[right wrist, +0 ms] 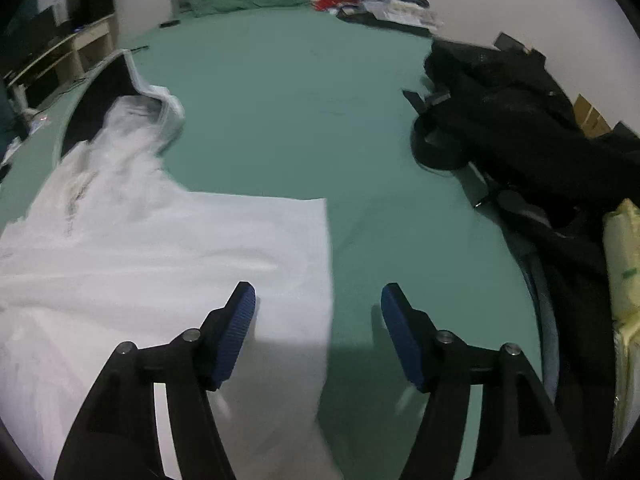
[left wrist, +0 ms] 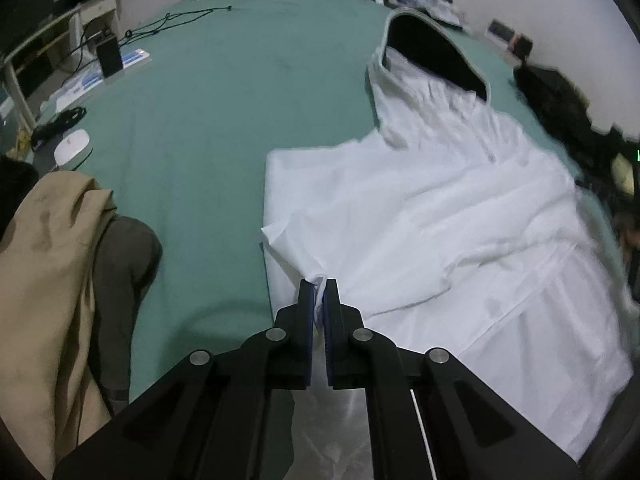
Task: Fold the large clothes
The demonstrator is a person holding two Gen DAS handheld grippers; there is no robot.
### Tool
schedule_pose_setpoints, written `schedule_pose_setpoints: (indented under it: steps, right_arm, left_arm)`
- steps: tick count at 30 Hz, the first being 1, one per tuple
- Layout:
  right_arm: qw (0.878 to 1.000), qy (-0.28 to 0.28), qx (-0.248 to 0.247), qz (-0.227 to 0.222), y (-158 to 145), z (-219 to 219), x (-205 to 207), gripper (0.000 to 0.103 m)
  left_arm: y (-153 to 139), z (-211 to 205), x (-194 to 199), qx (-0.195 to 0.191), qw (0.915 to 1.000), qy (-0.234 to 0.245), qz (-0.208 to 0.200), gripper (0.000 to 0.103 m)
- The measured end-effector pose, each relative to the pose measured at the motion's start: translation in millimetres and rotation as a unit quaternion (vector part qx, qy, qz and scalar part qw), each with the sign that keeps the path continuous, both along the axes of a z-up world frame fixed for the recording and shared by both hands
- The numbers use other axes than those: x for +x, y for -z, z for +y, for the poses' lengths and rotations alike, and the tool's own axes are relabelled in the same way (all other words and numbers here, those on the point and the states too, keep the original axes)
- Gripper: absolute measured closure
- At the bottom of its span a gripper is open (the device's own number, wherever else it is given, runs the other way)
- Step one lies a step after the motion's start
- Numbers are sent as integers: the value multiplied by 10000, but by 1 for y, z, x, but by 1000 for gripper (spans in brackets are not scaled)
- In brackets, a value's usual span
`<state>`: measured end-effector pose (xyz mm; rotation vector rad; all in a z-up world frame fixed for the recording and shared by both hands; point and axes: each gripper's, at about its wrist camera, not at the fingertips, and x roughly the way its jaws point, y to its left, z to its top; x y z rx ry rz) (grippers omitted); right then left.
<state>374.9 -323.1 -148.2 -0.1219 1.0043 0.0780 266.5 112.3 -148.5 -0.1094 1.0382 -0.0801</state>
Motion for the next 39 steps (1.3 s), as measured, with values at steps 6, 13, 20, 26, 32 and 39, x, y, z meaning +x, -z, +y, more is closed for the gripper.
schedule_pose_setpoints:
  steps: [6,13,20,26,32,39]
  right_arm:
    - [9975,138,-121,683,24,-12,-28,37]
    - [9972,334,-197,639,29,-39,-63,17]
    - [9969,470,-411,477,4,-38,-71,16]
    - [9989,30,-358,-285,-46,2,-43,16]
    - [9935,-848,-442,-619,-63,74,10,16]
    - [9838,-1536,-568,-728,-52,152,71,16]
  left_arm:
    - [-8,3,-7,21,9999,-19,-124,98]
    - [7,11,-6,-13,9992,-318,247,98]
    - [-12,31,0,-356,9963,-782,24,57]
    - [-19,32,17,-340,9964,-779,-80,57]
    - [-19,28,29,-317,9978,-587,-24,57]
    - [-32,36,57,29,9974,-618,-382,45]
